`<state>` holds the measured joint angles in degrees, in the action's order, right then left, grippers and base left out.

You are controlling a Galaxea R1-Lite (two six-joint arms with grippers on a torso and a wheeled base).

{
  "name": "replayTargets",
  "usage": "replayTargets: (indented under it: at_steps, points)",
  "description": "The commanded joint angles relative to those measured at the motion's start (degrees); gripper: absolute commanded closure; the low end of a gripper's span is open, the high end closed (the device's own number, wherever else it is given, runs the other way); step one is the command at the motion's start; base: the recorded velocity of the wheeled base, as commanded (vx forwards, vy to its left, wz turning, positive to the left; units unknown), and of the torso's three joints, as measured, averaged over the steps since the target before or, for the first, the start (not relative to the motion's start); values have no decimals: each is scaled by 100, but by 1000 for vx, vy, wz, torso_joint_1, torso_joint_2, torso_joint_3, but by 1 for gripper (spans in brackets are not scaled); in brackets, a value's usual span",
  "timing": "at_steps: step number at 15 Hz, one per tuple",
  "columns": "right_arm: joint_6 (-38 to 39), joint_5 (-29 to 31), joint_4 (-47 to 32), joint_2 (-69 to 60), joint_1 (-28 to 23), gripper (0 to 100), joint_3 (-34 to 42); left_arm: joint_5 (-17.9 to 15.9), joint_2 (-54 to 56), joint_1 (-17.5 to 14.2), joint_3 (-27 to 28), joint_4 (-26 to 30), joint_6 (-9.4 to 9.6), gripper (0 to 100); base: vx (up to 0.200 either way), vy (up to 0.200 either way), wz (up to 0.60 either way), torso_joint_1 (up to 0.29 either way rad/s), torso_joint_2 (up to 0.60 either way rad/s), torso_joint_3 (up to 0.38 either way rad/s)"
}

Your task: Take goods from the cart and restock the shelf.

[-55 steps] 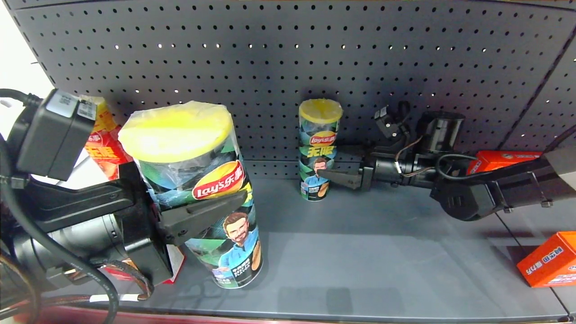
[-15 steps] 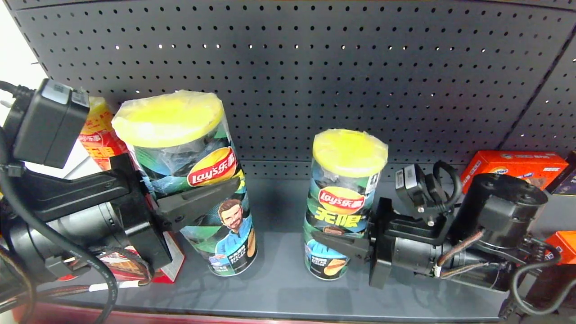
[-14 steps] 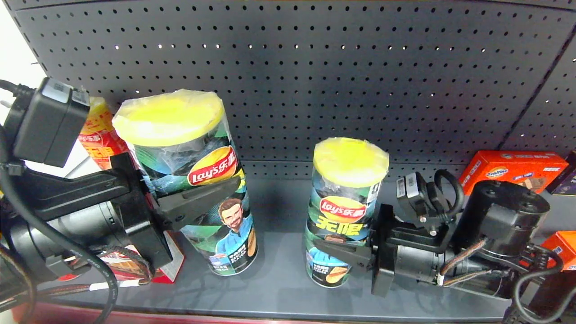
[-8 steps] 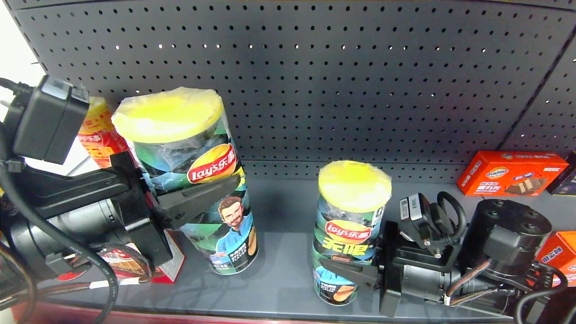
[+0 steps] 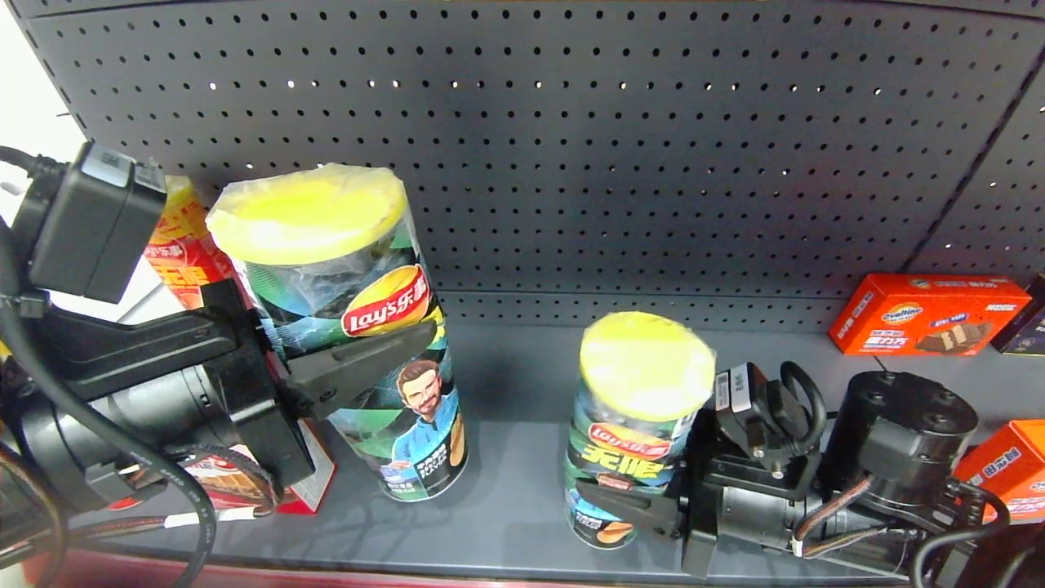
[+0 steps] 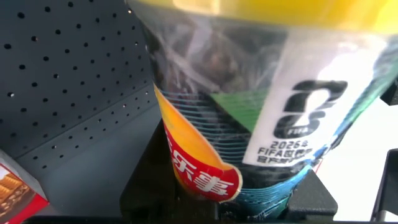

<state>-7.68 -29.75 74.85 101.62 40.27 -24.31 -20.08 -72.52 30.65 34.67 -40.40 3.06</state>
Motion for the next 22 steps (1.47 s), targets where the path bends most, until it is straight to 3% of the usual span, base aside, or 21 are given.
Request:
replayTargets:
  at_steps: [1,9,13,17,20,22]
  points:
    - [-14,83,21,77,8,0,93,4,1,3,-4,-3,2,100,0,0,0,0,0,0]
    - [30,276,-14,-942,8,0,383,21,10,3,-83,-3,-16,100,0,0,0,0,0,0]
    - [47,329,-76,-1997,-1,0,1068,21,10,-6,-74,-3,-16,100,0,0,0,0,0,0]
    - [109,619,-225,-2964,-335,0,1631,109,10,11,-39,-21,-16,100,0,0,0,0,0,0]
    - [118,716,-1596,-4265,-977,0,1666,118,19,-15,-22,-21,-16,100,0,0,0,0,0,0]
    - [179,1076,-2546,-5117,-1082,0,1710,118,19,-24,-22,-21,-16,100,0,0,0,0,0,0]
